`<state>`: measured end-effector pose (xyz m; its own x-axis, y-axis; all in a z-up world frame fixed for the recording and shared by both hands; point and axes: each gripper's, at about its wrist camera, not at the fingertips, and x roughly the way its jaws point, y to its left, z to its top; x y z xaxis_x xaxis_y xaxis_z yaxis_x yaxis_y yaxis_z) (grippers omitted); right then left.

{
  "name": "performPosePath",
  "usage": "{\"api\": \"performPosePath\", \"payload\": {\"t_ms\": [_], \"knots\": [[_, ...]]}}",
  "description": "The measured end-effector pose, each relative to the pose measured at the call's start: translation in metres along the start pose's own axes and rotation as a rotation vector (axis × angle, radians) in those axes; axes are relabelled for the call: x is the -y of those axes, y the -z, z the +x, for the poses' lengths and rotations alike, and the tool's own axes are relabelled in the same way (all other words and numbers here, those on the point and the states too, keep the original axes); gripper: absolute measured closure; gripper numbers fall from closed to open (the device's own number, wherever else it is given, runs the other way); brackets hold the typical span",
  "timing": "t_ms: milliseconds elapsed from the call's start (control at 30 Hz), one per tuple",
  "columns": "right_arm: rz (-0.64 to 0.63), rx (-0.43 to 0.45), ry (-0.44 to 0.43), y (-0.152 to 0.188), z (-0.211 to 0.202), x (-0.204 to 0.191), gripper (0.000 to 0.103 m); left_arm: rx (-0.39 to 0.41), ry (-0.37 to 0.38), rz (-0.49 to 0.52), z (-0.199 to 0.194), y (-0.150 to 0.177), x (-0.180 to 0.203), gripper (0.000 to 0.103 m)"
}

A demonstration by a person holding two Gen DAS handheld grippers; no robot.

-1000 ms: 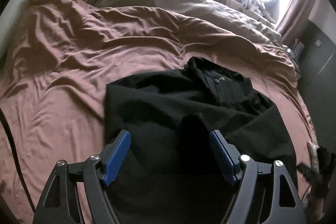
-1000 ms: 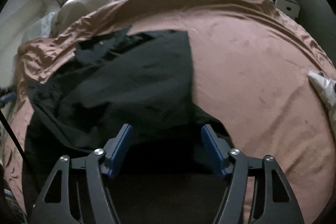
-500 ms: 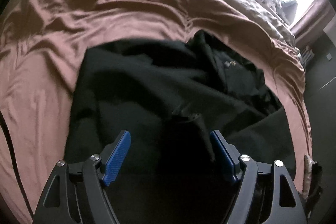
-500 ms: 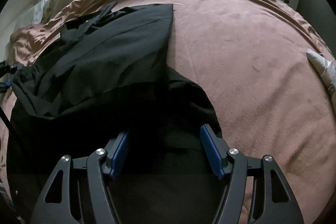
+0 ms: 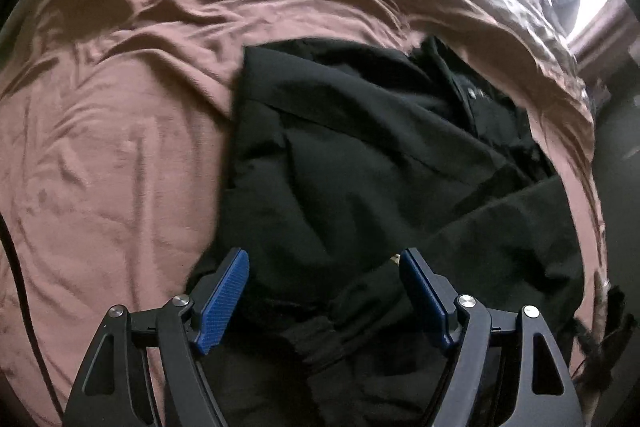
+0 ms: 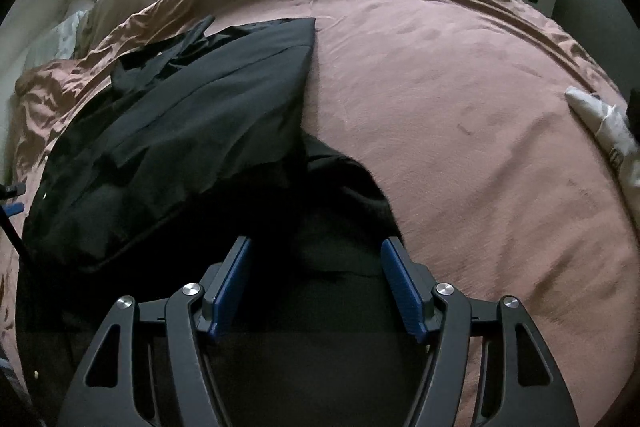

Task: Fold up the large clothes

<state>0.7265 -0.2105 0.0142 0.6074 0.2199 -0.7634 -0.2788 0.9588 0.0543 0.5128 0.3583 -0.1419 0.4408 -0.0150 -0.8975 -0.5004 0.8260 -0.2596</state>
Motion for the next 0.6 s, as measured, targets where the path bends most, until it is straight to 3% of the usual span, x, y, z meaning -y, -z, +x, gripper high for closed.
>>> {"api": "performPosePath", "payload": {"t_ms": [100, 200, 400, 433, 467, 533, 567, 600], "knots": [[-0.004, -0.006, 0.015, -0.002, 0.001, 0.002, 0.039, -0.088, -0.057, 0.080, 0.025, 0.009, 0.016, 0.024], [0.002, -0.012, 0.013, -0.001, 0.004, 0.006, 0.039, -0.100, -0.083, 0.144, 0.030, 0.022, 0.025, 0.024], [0.018, -0.014, -0.001, 0.006, 0.007, 0.010, 0.039, -0.139, -0.080, 0.146, 0.023, 0.048, 0.019, 0.024], [0.017, -0.014, 0.000, 0.007, 0.007, 0.010, 0.039, -0.149, -0.067, 0.131, 0.022, 0.054, 0.016, 0.028], [0.018, -0.013, -0.001, 0.008, 0.006, 0.010, 0.039, -0.157, -0.047, 0.113, 0.022, 0.058, 0.014, 0.045], [0.024, -0.012, -0.005, 0.007, 0.005, 0.011, 0.039, -0.152, -0.028, 0.083, 0.018, 0.063, 0.011, 0.058], [0.030, -0.011, -0.009, 0.007, 0.004, 0.012, 0.039, -0.144, -0.012, 0.081, 0.014, 0.064, 0.013, 0.080], [0.033, -0.009, -0.015, 0.007, 0.003, 0.012, 0.039, -0.144, 0.013, 0.078, 0.011, 0.064, 0.014, 0.085]]}}
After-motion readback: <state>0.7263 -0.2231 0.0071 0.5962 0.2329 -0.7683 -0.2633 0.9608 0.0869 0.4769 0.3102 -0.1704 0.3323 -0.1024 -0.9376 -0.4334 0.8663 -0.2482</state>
